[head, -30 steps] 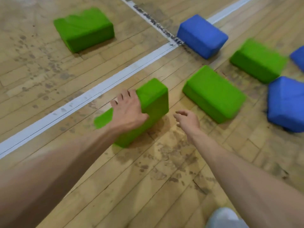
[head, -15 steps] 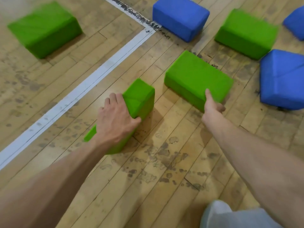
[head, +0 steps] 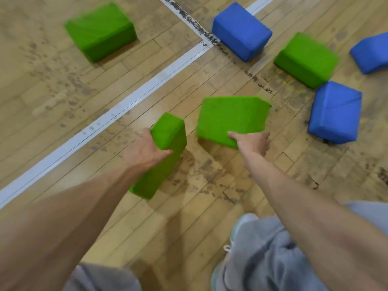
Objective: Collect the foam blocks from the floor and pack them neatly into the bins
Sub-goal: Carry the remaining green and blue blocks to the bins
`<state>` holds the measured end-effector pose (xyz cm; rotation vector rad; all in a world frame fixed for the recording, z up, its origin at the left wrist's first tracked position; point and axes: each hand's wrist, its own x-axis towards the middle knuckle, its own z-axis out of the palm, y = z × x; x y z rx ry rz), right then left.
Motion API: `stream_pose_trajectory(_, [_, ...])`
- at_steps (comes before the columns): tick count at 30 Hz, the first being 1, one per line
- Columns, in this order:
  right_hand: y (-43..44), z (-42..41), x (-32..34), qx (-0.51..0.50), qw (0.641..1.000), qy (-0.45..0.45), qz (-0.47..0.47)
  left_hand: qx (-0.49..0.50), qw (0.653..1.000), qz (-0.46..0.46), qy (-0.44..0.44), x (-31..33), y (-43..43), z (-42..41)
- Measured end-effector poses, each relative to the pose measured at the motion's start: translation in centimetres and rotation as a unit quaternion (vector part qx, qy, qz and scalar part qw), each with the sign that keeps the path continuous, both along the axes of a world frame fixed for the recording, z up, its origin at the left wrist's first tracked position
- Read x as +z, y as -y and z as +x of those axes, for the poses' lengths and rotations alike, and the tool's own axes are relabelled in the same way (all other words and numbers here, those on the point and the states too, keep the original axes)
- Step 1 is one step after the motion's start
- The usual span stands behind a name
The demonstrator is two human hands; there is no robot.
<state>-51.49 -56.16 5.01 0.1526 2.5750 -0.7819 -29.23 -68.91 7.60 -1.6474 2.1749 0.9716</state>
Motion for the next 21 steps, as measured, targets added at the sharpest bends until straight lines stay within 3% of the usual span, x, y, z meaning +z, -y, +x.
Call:
stream_pose_trajectory(4, [-1.5, 5.3, 11.8, 0.204, 0.974, -0.045, 0.090, 0.088, 0.995, 0.037, 0.003, 12.3, -1.8, 6.8])
stream_pose_trajectory(8, [-1.1, 10.9, 27.1, 0.339, 0.936, -0.068, 0.069, 0.155, 0.988, 0.027, 0.001, 27.5, -3.0, 13.9])
stream_pose_trajectory(13, [0.4, 17.2, 48.3, 0.488, 0.864, -0.090, 0.089, 0.241, 0.970, -0.018, 0.010, 46.4, -6.0, 22.2])
stream_pose_trajectory(17, [1.2, 22.3, 58.8, 0.577, 0.799, -0.158, 0.063, 0.384, 0.923, -0.021, -0.026, 55.6, -8.6, 27.8])
stream_pose_trajectory(21, [2.6, 27.5, 63.1, 0.660, 0.735, -0.155, 0.026, 0.492, 0.867, -0.049, -0.062, 60.4, -11.8, 32.7])
